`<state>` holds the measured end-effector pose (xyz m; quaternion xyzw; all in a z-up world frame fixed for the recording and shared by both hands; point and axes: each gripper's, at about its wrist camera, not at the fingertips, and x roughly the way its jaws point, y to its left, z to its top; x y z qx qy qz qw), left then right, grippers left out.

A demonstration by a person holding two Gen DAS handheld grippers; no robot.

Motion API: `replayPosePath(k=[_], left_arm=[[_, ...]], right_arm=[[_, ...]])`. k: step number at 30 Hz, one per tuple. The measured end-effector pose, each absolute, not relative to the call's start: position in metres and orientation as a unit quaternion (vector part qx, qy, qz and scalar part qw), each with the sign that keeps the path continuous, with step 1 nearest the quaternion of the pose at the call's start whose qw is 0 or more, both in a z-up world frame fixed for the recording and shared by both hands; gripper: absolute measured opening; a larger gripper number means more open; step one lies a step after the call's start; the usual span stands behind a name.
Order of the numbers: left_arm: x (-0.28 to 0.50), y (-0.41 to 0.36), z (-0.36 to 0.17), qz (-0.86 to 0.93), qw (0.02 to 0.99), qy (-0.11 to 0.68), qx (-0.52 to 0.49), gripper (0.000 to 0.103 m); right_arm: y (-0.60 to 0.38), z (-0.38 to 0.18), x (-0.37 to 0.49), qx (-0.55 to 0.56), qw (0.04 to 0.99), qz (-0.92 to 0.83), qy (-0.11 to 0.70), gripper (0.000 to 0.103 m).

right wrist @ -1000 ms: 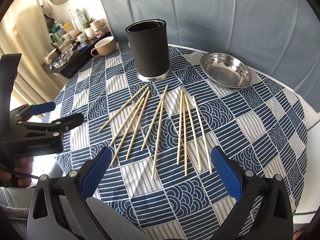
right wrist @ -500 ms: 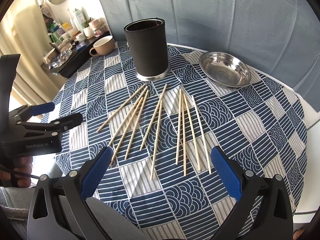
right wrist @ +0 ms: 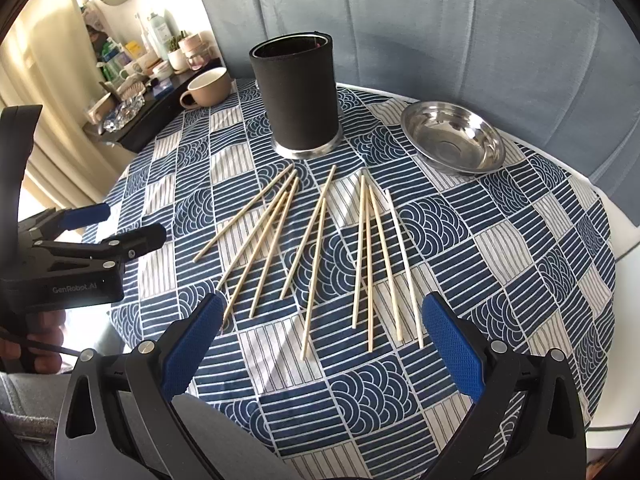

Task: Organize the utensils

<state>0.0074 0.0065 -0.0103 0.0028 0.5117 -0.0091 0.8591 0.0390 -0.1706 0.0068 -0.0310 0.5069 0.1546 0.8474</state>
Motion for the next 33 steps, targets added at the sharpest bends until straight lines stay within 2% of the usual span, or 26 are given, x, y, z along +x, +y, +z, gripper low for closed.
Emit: replayPosePath(k=[33], left_arm=[[0.029, 0.003, -0.024, -0.009, 0.843, 0.537, 0.009, 0.097]], right_arm=[[-0.176, -0.011, 0.063, -0.013, 0.829, 0.160, 0.535, 0.095]])
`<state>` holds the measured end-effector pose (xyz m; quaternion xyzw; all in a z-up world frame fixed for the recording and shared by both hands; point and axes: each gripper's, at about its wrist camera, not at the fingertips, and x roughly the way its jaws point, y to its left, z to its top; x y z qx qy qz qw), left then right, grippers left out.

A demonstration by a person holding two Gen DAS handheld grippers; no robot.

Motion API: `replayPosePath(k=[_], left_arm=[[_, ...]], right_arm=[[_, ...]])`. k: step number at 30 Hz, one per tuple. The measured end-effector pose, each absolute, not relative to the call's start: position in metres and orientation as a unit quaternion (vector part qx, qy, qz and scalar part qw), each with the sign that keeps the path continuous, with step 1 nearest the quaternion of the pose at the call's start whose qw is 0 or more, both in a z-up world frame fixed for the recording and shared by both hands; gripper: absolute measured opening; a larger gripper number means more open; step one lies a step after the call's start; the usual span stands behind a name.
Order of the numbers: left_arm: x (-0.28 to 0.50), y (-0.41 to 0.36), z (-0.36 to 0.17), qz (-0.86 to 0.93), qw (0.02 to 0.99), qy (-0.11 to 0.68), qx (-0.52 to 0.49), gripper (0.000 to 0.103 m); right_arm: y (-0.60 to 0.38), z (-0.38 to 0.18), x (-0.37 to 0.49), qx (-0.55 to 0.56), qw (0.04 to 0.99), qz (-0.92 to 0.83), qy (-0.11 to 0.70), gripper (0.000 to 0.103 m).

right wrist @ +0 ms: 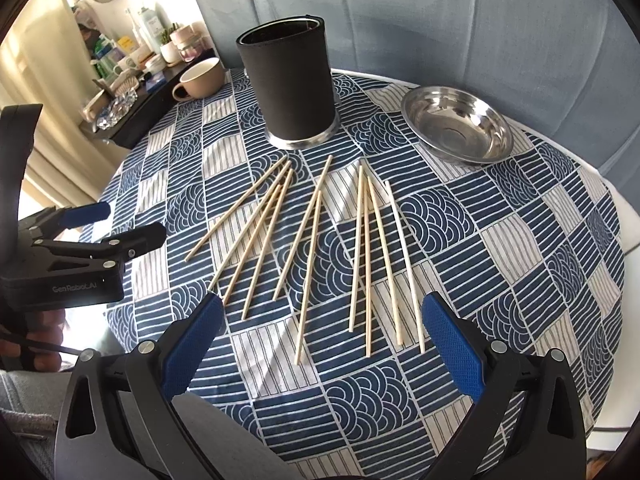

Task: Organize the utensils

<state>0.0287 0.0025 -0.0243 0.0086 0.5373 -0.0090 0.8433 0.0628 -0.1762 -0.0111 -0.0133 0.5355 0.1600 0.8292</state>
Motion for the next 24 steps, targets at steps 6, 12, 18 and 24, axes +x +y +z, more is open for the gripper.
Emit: replayPosePath(k=[6, 12, 18, 24], left_arm=[[0.042, 0.002, -0.033, -0.012, 0.833, 0.553, 0.007, 0.097], [0.057, -0.002, -0.044, -0.024, 0.821, 0.570, 0.014, 0.097], [0.077, 0.003, -0.061, -0.029, 0.809, 0.587, 0.013, 0.097], [0.104, 0.011, -0.086, -0.026, 0.799, 0.598, 0.061, 0.097]], right_arm=[[-0.179, -0.019, 0.071, 0.003, 0.822, 0.165, 0.546, 0.094], [-0.198, -0.034, 0.091, 0.039, 0.810, 0.140, 0.569, 0.094], [-0.209, -0.045, 0.108, 0.030, 0.809, 0.128, 0.574, 0.093], [-0.212, -0.063, 0.134, -0.003, 0.802, 0.135, 0.582, 0.073]])
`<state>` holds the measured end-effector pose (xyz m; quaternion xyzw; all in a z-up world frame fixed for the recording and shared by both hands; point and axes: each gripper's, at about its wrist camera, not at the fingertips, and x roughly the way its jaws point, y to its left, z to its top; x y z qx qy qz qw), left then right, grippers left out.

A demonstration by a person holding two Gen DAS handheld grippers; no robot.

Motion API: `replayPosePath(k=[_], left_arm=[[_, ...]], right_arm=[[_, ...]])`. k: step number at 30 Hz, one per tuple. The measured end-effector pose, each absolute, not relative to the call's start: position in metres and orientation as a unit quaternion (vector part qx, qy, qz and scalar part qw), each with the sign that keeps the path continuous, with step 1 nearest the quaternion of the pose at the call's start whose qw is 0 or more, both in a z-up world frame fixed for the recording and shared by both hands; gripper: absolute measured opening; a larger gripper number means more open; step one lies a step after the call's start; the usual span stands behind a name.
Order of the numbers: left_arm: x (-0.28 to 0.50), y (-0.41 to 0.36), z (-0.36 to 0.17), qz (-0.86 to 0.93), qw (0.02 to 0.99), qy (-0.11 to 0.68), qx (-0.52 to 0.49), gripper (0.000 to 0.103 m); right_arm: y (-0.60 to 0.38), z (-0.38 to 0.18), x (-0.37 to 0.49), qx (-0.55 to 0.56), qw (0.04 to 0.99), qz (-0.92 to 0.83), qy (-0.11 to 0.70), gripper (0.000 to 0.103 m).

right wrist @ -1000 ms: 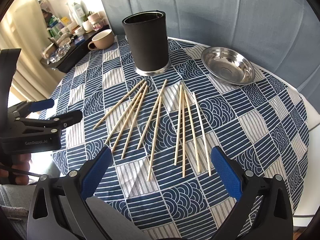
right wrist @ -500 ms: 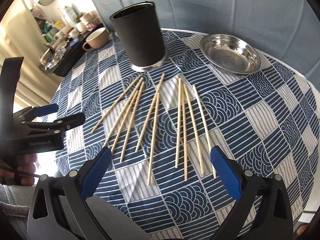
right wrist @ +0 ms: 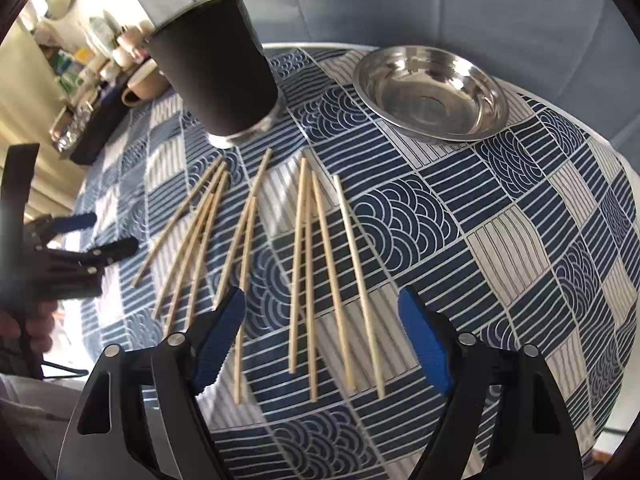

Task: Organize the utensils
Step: 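Lower the right tool onto a wooden chopstick and close its fingers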

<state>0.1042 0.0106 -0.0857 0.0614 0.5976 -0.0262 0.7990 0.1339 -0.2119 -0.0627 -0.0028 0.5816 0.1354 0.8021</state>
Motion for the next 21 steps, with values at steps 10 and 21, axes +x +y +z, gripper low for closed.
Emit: replayPosePath(k=[10, 21], left_arm=[[0.146, 0.013, -0.106, -0.033, 0.785, 0.611, 0.101, 0.097], [0.164, 0.010, -0.125, -0.049, 0.772, 0.622, 0.125, 0.097]], right_arm=[[-0.214, -0.092, 0.176, -0.061, 0.788, 0.146, 0.595, 0.043], [-0.208, -0.111, 0.194, -0.098, 0.767, 0.158, 0.615, 0.033]])
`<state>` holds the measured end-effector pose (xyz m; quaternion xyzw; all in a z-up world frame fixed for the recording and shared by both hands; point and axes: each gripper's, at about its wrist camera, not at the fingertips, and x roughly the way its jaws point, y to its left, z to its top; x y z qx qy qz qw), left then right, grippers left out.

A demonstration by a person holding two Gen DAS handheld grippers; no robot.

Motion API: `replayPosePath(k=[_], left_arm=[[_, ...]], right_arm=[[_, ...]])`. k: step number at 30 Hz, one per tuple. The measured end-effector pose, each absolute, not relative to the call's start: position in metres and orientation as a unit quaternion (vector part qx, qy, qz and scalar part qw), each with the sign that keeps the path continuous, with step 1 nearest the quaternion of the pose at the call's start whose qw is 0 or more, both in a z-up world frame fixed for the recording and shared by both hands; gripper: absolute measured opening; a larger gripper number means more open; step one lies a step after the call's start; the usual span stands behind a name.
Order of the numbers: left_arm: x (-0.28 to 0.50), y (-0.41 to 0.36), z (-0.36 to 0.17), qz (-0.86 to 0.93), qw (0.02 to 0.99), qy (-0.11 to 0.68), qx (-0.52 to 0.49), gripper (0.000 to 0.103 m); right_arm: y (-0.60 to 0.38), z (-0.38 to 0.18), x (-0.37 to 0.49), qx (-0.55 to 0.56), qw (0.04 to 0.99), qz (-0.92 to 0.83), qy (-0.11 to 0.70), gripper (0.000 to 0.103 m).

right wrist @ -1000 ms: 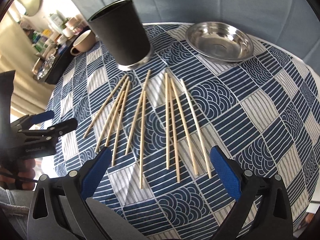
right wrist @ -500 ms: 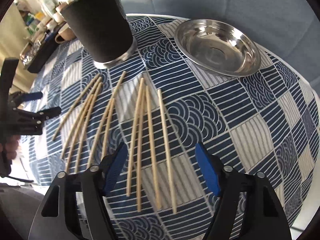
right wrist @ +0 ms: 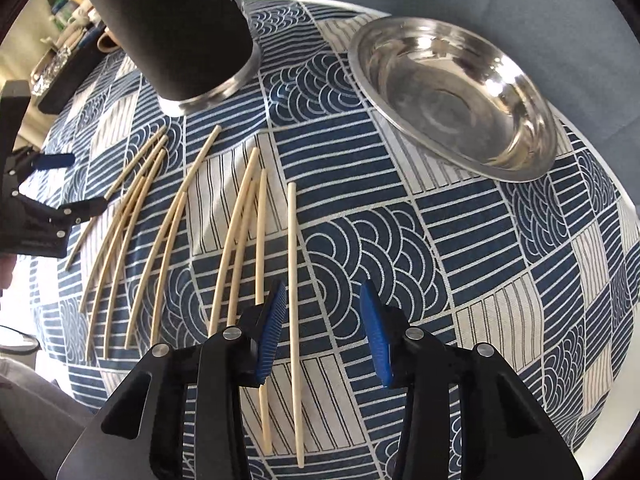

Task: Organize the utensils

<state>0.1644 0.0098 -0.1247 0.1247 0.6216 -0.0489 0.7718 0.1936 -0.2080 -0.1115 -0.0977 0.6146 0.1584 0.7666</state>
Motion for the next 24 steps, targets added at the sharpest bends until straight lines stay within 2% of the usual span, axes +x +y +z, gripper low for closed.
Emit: replayPosePath(k=[2, 4, 8, 11, 14, 15, 18, 20, 22, 24], left_arm=[[0.167, 0.012, -0.127, -0.061, 0.770, 0.624, 0.114, 0.096], [0.170, 0.014, -0.125, -0.073, 0.773, 0.622, 0.102, 0.087], [0.175, 0.015, -0.126, -0.092, 0.773, 0.621, 0.091, 0.081], [0.170, 0.014, -0.123, -0.113, 0.777, 0.613, 0.094, 0.070], [0.163, 0.007, -0.119, -0.147, 0.773, 0.606, 0.119, 0.046], [0.163, 0.006, -0.119, -0.151, 0.769, 0.609, 0.121, 0.044], [0.166, 0.009, -0.118, -0.159, 0.757, 0.621, 0.128, 0.034], [0.169, 0.011, -0.118, -0.164, 0.748, 0.630, 0.130, 0.017], [0.172, 0.013, -0.118, -0.171, 0.738, 0.640, 0.130, 0.006], [0.175, 0.015, -0.118, -0.172, 0.732, 0.646, 0.132, 0.005]], right_arm=[[-0.207, -0.113, 0.193, -0.101, 0.763, 0.160, 0.618, 0.027], [-0.208, -0.113, 0.196, -0.094, 0.758, 0.168, 0.623, 0.023], [-0.205, -0.115, 0.198, -0.096, 0.751, 0.176, 0.629, 0.022], [-0.200, -0.117, 0.199, -0.114, 0.748, 0.179, 0.628, 0.019], [-0.200, -0.119, 0.200, -0.121, 0.745, 0.177, 0.631, 0.008], [-0.204, -0.119, 0.200, -0.116, 0.743, 0.178, 0.635, 0.005], [-0.203, -0.121, 0.204, -0.123, 0.734, 0.188, 0.641, 0.005], [-0.201, -0.122, 0.207, -0.134, 0.728, 0.196, 0.643, 0.005], [-0.201, -0.123, 0.211, -0.128, 0.721, 0.204, 0.650, 0.005], [-0.205, -0.125, 0.216, -0.108, 0.716, 0.207, 0.658, 0.004]])
